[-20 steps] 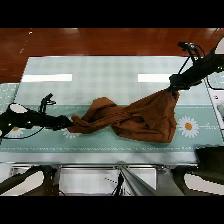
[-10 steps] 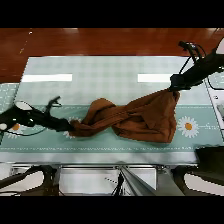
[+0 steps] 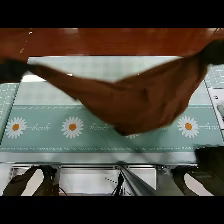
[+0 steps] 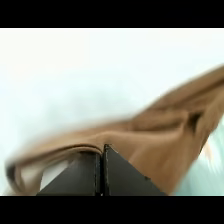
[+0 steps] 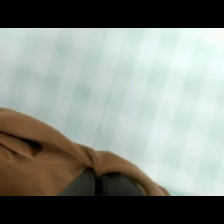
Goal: Fold the shirts.
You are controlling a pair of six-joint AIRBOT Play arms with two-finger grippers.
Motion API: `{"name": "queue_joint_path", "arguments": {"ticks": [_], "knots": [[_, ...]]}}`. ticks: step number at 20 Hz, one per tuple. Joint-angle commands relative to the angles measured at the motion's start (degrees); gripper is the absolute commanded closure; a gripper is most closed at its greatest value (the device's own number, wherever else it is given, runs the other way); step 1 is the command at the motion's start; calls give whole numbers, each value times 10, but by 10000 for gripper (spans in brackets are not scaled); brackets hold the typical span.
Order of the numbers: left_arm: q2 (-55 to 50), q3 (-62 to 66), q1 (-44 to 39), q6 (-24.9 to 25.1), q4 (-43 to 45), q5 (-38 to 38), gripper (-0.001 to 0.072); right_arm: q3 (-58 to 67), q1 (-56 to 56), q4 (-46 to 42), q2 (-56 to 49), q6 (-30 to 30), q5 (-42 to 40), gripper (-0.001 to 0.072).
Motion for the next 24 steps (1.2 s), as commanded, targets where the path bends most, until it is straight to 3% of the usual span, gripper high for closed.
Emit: {"name": "queue_joint_path", "arguments": {"ticks": [1,4,6,7,11,14,17,20,21,24], "knots": [[90,121,10,-17,-37,166,683,63,0,-25,95,19,-127,690],[132,186,10,-17,-10,254,683,104,0,-59,146,39,-187,690],[151,217,10,-28,36,254,683,132,0,-91,166,64,-180,690],[161,228,10,-58,80,241,683,138,0,-101,175,74,-170,690],[194,271,10,-232,302,95,684,143,0,-129,206,101,-87,690],[200,296,10,-280,373,-50,683,161,0,-128,205,105,-28,691],[178,295,10,-306,378,-169,684,199,0,-153,172,98,60,692],[127,286,10,-317,373,-285,683,217,0,-175,103,41,220,692],[113,268,10,-318,373,-297,683,214,1,-160,73,57,256,692],[92,167,10,-314,375,-297,683,200,1,-123,-30,42,263,692]]}}
